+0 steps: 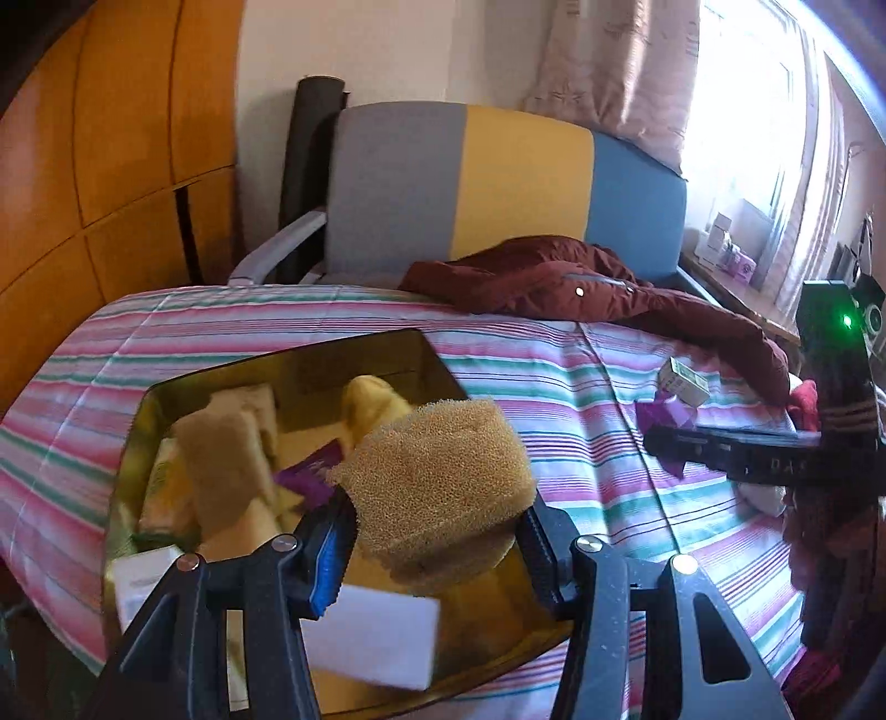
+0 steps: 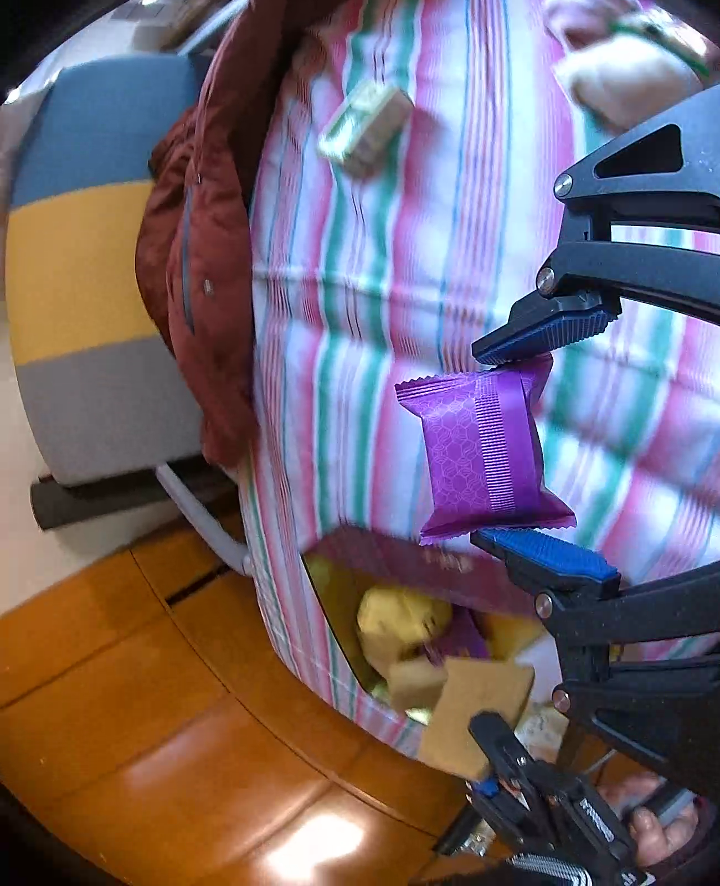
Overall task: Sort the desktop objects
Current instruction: 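Carry the purple candy and sponge to the gold tray and release them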
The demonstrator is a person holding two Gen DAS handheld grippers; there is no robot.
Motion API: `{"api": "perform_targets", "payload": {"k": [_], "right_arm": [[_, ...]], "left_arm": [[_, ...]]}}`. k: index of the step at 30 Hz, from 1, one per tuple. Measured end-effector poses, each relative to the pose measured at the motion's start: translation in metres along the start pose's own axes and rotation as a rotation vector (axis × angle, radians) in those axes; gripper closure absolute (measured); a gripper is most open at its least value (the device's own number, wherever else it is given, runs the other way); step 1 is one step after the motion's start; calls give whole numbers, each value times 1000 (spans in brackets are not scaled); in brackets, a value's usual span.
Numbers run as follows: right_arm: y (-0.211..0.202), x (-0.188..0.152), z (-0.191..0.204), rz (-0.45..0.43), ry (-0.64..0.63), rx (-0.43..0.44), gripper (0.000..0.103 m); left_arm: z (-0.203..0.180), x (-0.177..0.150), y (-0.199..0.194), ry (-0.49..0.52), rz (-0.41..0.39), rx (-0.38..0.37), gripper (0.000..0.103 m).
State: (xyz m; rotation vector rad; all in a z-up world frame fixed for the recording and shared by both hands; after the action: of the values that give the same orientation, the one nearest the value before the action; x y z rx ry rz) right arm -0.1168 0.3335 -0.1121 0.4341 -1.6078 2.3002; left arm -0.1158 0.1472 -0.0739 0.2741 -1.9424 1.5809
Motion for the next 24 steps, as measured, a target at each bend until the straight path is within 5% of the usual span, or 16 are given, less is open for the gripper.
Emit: {"api": "perform_targets", "payload": {"k": [12,24], "right_arm": [[7,-29,108,-37,-50,130,44],[39,-29,162,27,-100,175,44]], "left_arm": [[82,-23,-28,-150,-30,22,49],[153,-11,-35,-262,-74,68,49]]}}
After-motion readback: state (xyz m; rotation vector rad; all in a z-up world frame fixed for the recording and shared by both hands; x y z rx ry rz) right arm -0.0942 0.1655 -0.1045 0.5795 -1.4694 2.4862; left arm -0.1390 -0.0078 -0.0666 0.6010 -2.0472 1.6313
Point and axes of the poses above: each gripper's, at about its wrist camera, not at the fingertips, and y roughly the way its jaws point, z to its left, x to its top, the point moved 10 cm from there along y, roughly the way its jaws point, and after that the axes turned 12 degrees about z, right-handed, at the moved point
